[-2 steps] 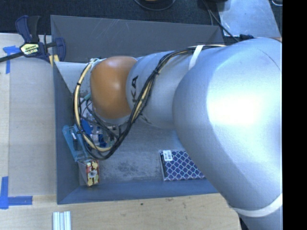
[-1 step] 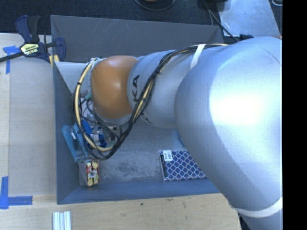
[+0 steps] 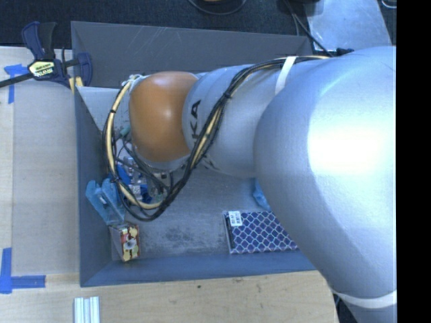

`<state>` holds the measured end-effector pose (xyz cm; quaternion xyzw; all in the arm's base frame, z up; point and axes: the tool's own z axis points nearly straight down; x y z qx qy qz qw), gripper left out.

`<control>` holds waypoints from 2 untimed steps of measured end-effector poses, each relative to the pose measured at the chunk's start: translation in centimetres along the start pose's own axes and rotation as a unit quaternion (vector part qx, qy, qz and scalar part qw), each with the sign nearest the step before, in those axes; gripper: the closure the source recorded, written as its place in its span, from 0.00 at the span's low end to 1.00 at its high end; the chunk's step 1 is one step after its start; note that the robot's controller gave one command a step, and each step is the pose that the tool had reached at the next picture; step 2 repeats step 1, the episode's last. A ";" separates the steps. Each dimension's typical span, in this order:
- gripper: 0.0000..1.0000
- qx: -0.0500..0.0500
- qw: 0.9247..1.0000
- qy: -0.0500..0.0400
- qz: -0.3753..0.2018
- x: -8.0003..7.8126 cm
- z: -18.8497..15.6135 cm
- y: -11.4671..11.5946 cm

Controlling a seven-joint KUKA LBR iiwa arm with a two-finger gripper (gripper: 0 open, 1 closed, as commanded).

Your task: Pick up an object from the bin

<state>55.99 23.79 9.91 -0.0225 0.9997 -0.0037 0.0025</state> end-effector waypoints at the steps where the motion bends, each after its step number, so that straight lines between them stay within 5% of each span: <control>1: 1.00 -0.001 1.000 -0.004 0.000 -0.2 -1.2 0.1; 2: 1.00 -0.001 1.000 -0.004 0.000 -0.2 -1.2 0.1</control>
Offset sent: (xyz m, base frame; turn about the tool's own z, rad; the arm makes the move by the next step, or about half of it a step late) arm 0.0000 -0.0002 0.0060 0.0000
